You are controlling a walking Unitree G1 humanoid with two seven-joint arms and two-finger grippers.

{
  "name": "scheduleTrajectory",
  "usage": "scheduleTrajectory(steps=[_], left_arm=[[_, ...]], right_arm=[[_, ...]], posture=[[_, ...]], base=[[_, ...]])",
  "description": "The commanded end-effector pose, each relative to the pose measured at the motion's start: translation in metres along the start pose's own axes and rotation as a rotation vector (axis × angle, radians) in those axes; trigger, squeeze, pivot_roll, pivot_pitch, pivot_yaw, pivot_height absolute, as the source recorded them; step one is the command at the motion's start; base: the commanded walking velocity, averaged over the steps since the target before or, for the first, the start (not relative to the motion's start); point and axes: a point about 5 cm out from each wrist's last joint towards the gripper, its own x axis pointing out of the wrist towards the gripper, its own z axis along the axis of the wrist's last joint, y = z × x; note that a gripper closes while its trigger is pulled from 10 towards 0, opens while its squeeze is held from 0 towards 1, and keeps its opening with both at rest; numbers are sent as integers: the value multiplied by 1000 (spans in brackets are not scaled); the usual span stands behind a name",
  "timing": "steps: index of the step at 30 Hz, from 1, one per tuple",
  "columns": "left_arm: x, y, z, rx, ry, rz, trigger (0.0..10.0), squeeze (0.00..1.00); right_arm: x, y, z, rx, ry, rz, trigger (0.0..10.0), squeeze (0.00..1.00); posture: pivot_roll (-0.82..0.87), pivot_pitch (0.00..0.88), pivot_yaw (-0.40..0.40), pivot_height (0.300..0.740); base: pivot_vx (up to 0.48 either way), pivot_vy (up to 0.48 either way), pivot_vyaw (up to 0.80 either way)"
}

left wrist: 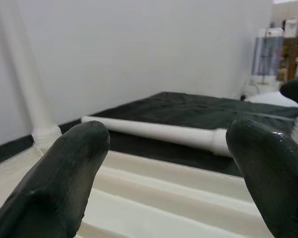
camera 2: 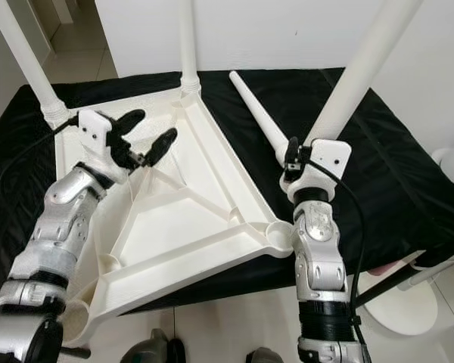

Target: Building children table

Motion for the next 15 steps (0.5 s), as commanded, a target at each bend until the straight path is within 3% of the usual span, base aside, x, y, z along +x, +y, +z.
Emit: scheduleTrajectory(steps=[1, 2, 4, 8, 11, 15], left_arm=[[-11, -11, 0, -12, 26, -100, 10000, 0], [-11, -11, 0, -12, 26, -100, 10000, 0], [-18, -27, -1, -33, 50, -213, 10000, 0], [-23, -44, 0, -63, 69, -315, 10000, 0], [-26, -69, -1, -80, 94, -467, 10000, 0], [-27, -75, -5, -56, 110, -507, 10000, 0]], right_arm=[[-1, 2, 1, -5, 1, 5, 10000, 0], [-1, 2, 1, -5, 1, 5, 10000, 0], [-2, 2, 0, 0, 5, 6, 10000, 0], [-2, 2, 0, 4, 8, 8, 10000, 0], [-2, 7, 3, 20, -6, 31, 10000, 0], [-4, 11, 3, 11, -9, 53, 10000, 0]], posture=[[12, 0, 34, 740], [12, 0, 34, 740], [21, 0, 29, 740], [30, 0, 26, 740], [41, 0, 20, 740], [38, 1, 19, 740]], base=[[0, 0, 0], [0, 0, 0], [0, 0, 0], [0, 0, 0], [0, 0, 0], [0, 0, 0]])
